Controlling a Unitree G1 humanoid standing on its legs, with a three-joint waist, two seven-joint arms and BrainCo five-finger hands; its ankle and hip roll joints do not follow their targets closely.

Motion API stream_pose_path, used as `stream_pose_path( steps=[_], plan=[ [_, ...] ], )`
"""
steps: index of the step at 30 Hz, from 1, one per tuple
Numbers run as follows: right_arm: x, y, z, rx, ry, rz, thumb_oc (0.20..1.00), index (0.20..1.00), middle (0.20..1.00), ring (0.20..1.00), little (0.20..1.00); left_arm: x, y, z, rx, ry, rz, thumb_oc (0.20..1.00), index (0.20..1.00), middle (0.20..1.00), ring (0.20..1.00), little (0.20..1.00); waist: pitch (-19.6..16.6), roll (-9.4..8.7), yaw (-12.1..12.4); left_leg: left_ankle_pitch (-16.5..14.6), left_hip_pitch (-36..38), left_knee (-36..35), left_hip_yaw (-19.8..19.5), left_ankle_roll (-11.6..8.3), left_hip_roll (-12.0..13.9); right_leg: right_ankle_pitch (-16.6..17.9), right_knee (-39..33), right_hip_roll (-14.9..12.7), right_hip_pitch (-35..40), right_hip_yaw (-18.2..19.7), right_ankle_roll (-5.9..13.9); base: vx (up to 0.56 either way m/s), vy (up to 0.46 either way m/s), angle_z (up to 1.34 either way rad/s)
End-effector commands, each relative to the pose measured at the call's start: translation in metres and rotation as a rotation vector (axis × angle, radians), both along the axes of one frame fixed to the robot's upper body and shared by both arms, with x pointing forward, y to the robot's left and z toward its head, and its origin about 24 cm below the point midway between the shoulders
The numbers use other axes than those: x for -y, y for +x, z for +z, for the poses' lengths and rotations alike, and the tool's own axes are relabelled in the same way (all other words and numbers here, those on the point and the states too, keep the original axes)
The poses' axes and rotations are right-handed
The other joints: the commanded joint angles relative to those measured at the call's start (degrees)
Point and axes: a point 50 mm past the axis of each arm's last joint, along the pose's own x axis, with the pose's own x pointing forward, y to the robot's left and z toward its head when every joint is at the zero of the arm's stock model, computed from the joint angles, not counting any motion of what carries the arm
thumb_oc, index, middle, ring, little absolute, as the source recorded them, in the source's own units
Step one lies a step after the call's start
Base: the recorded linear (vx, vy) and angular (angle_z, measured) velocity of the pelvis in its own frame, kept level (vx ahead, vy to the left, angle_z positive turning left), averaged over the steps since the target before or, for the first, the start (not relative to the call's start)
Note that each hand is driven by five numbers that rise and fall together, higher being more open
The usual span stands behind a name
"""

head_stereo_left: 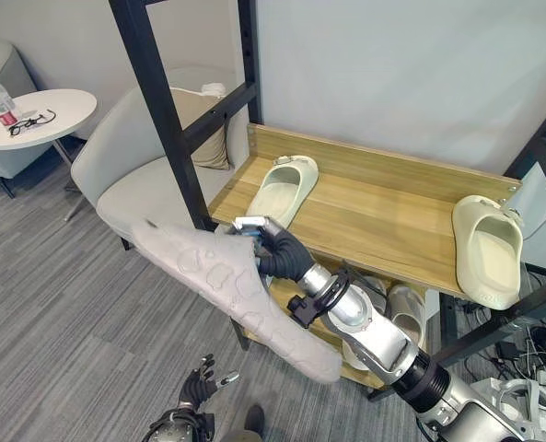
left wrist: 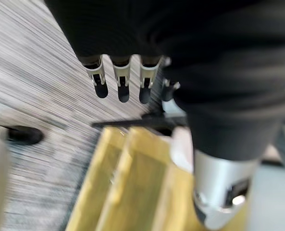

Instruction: Arrange the slippers neatly on the shoe rack.

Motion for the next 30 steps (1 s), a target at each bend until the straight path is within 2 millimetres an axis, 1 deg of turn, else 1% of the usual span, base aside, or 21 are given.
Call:
stream_pose_path(
  steps=[1, 2, 3, 4, 6, 8, 9, 11, 13, 16, 17, 18, 19, 21, 22, 23, 24, 26, 27, 28, 30],
  plan=[
    [0.012, 0.007, 0.025, 0.236, -0.097, -0.098, 0.200, 0.200, 0.200, 0.200, 0.200, -0.012, 0.030, 0.015, 0.107, 0.032, 0.030, 1.000, 1.000, 1.000, 1.000, 1.000, 5.00, 0.88, 2.11, -6.65, 3.98, 0.16, 1.40, -1.54, 3.79, -3.32, 4.78, -2.26, -2.78, -0.40, 2.17, -0.15, -0.013, 0.24],
    [0.024, 0.013, 0.021, 0.318, -0.206, -0.185, 0.200, 0.200, 0.200, 0.200, 0.200, -0.014, 0.030, 0.017, 0.118, 0.040, 0.042, 1.000, 1.000, 1.000, 1.000, 1.000, 6.44, 0.97, 2.55, -6.10, 2.83, 0.16, 1.00, -1.49, 3.86, -3.35, 5.11, -2.20, -3.98, -0.73, 2.12, -0.12, -0.015, 0.19],
    [0.024, 0.013, 0.021, 0.319, -0.206, -0.186, 0.200, 0.200, 0.200, 0.200, 0.200, -0.014, 0.030, 0.017, 0.118, 0.040, 0.041, 1.000, 1.000, 1.000, 1.000, 1.000, 6.42, 0.97, 2.56, -6.08, 2.79, 0.16, 0.99, -1.49, 3.87, -3.36, 5.16, -2.20, -4.05, -0.73, 2.11, -0.12, -0.012, 0.04],
    [0.030, 0.018, 0.019, 0.348, -0.258, -0.229, 0.200, 0.200, 0.200, 0.200, 0.200, -0.015, 0.031, 0.017, 0.123, 0.042, 0.041, 1.000, 1.000, 1.000, 1.000, 1.000, 7.25, 1.10, 2.81, -5.80, 2.28, 0.16, 0.82, -1.45, 3.93, -3.41, 5.53, -2.18, -4.72, -0.65, 2.09, -0.10, -0.003, 0.06],
    [0.043, 0.032, 0.024, 0.447, -0.349, -0.346, 0.200, 0.200, 0.200, 0.200, 0.200, -0.014, 0.038, 0.022, 0.156, 0.047, 0.037, 1.000, 1.000, 1.000, 1.000, 1.000, 9.85, 1.73, 3.28, -5.16, 0.63, 0.83, 0.57, -1.26, 4.17, -3.63, 7.24, -2.27, -6.92, -0.52, 1.96, -0.21, 0.010, 0.05],
    [0.054, 0.046, 0.041, 0.557, -0.382, -0.467, 0.200, 0.200, 0.200, 0.200, 0.200, -0.014, 0.052, 0.034, 0.227, 0.055, 0.030, 1.000, 1.000, 1.000, 1.000, 1.000, 13.71, 2.47, 3.58, -5.16, -3.91, 4.62, 0.24, -1.08, 4.54, -3.91, 10.89, -2.84, -11.47, -0.15, 1.68, -0.33, 0.018, -0.09],
    [0.057, 0.051, 0.049, 0.604, -0.397, -0.508, 0.200, 0.200, 0.200, 0.200, 0.200, -0.013, 0.059, 0.039, 0.258, 0.051, 0.023, 1.000, 1.000, 1.000, 1.000, 1.000, 15.01, 2.77, 3.70, -5.30, -6.80, 7.06, -0.06, -1.08, 4.51, -4.03, 12.78, -3.04, -13.97, 0.18, 1.52, -0.36, 0.019, -0.05],
    [0.068, 0.065, 0.073, 0.724, -0.418, -0.625, 0.200, 0.200, 0.200, 0.200, 0.200, -0.008, 0.077, 0.056, 0.352, 0.037, -0.005, 1.000, 1.000, 1.000, 1.000, 1.000, 17.27, 3.35, 3.92, -5.89, -13.85, 12.99, -1.09, -1.33, 3.92, -4.21, 17.03, -3.75, -19.52, 0.55, 1.08, -0.29, 0.025, 0.04],
    [0.077, 0.075, 0.093, 0.815, -0.432, -0.727, 0.200, 0.200, 0.200, 0.200, 0.200, -0.003, 0.087, 0.067, 0.414, 0.017, -0.025, 1.000, 1.000, 1.000, 1.000, 1.000, 17.57, 3.85, 4.12, -6.43, -18.93, 16.26, -2.29, -1.36, 2.84, -4.60, 20.23, -4.09, -23.81, 0.70, 0.82, -0.16, 0.049, 0.14],
    [0.093, 0.088, 0.118, 0.928, -0.474, -0.866, 0.200, 0.200, 0.200, 0.200, 0.200, 0.006, 0.101, 0.085, 0.509, -0.011, -0.063, 1.000, 1.000, 1.000, 1.000, 1.000, 17.79, 4.21, 4.65, -7.92, -25.07, 20.83, -2.99, -1.19, 2.30, -5.79, 24.64, -4.57, -29.71, 1.65, 0.61, -0.11, 0.086, 0.22],
    [0.106, 0.093, 0.132, 0.989, -0.516, -0.945, 0.200, 0.200, 0.200, 0.200, 0.200, 0.011, 0.111, 0.097, 0.567, -0.021, -0.092, 1.000, 1.000, 1.000, 1.000, 1.000, 18.69, 4.33, 4.81, -8.78, -28.68, 23.84, -3.31, -0.97, 2.06, -6.40, 27.17, -4.96, -32.92, 1.92, 0.55, -0.11, 0.097, 0.18],
    [0.111, 0.095, 0.135, 1.007, -0.541, -0.966, 0.200, 0.200, 0.200, 0.200, 0.200, 0.013, 0.115, 0.102, 0.596, -0.029, -0.099, 1.000, 1.000, 1.000, 1.000, 1.000, 18.89, 4.43, 4.86, -9.21, -30.18, 25.05, -3.47, -0.87, 1.92, -6.58, 28.24, -5.14, -34.38, 1.93, 0.63, -0.08, 0.075, 0.09],
    [0.111, 0.095, 0.135, 1.008, -0.541, -0.966, 0.200, 0.200, 0.200, 0.200, 0.200, 0.013, 0.115, 0.102, 0.597, -0.029, -0.099, 1.000, 1.000, 1.000, 1.000, 1.000, 18.79, 4.42, 4.86, -9.28, -30.42, 25.22, -3.48, -0.86, 1.91, -6.63, 28.38, -5.15, -34.61, 1.95, 0.63, -0.05, 0.043, 0.01],
    [0.124, 0.100, 0.141, 1.046, -0.616, -1.023, 0.200, 0.200, 0.200, 0.200, 0.200, 0.018, 0.123, 0.115, 0.657, -0.040, -0.125, 1.000, 1.000, 1.000, 1.000, 1.000, 19.35, 4.56, 4.81, -10.29, -34.14, 28.24, -3.92, -0.50, 1.41, -7.02, 30.88, -5.58, -37.92, 2.23, 0.65, -0.06, 0.061, 0.08],
    [0.136, 0.105, 0.143, 1.047, -0.681, -1.073, 0.200, 0.200, 0.200, 0.200, 0.200, 0.022, 0.128, 0.123, 0.694, -0.044, -0.146, 1.000, 1.000, 1.000, 1.000, 1.000, 19.54, 4.68, 4.79, -10.97, -36.58, 29.93, -4.37, -0.31, 1.08, -7.38, 32.48, -6.04, -40.09, 2.08, 0.70, -0.05, 0.057, 0.10],
    [0.136, 0.105, 0.143, 1.047, -0.681, -1.073, 0.200, 0.200, 0.200, 0.200, 0.200, 0.022, 0.128, 0.123, 0.695, -0.045, -0.146, 1.000, 1.000, 1.000, 1.000, 1.000, 19.38, 4.68, 4.76, -11.03, -36.88, 30.10, -4.41, -0.31, 1.06, -7.44, 32.63, -6.06, -40.36, 2.08, 0.71, -0.02, 0.070, 0.10],
    [0.150, 0.112, 0.145, 1.025, -0.727, -1.137, 0.200, 0.200, 0.200, 0.200, 0.200, 0.024, 0.131, 0.128, 0.714, -0.055, -0.165, 1.000, 1.000, 1.000, 1.000, 1.000, 19.46, 4.87, 4.65, -11.52, -38.67, 31.13, -4.79, -0.22, 0.63, -7.82, 33.46, -6.41, -41.67, 1.83, 0.71, 0.01, 0.050, 0.11],
    [0.162, 0.117, 0.149, 0.997, -0.744, -1.205, 0.200, 0.200, 0.200, 0.200, 0.200, 0.025, 0.133, 0.133, 0.730, -0.056, -0.177, 1.000, 1.000, 1.000, 1.000, 1.000, 19.29, 4.98, 4.54, -11.70, -40.28, 31.36, -5.02, -0.22, 0.28, -7.98, 33.68, -6.54, -42.82, 1.81, 0.70, 0.00, 0.048, 0.10],
    [0.162, 0.117, 0.149, 0.997, -0.743, -1.205, 0.200, 0.200, 0.200, 0.200, 0.200, 0.025, 0.133, 0.133, 0.730, -0.056, -0.177, 1.000, 1.000, 1.000, 1.000, 1.000, 19.22, 4.97, 4.52, -11.71, -40.42, 31.41, -5.02, -0.21, 0.26, -7.99, 33.73, -6.56, -42.96, 1.82, 0.70, 0.10, 0.051, 0.09],
    [0.175, 0.122, 0.153, 0.938, -0.723, -1.284, 0.200, 0.200, 0.200, 0.200, 0.200, 0.028, 0.135, 0.134, 0.729, -0.058, -0.197, 1.000, 1.000, 1.000, 1.000, 1.000, 19.07, 4.96, 4.29, -13.69, -41.02, 31.83, -5.35, -0.36, 0.03, -9.75, 34.32, -6.36, -43.89, 2.29, 0.91, 0.11, 0.057, 0.11],
    [0.179, 0.126, 0.154, 0.894, -0.693, -1.322, 0.200, 0.200, 0.200, 0.200, 0.200, 0.029, 0.138, 0.137, 0.743, -0.057, -0.201, 1.000, 1.000, 1.000, 1.000, 1.000, 19.20, 4.99, 4.43, -13.99, -41.48, 31.48, -5.25, -0.15, -0.39, -9.66, 33.72, -6.26, -44.52, 2.34, 0.89, 0.06, 0.054, 0.06]
  ],
)
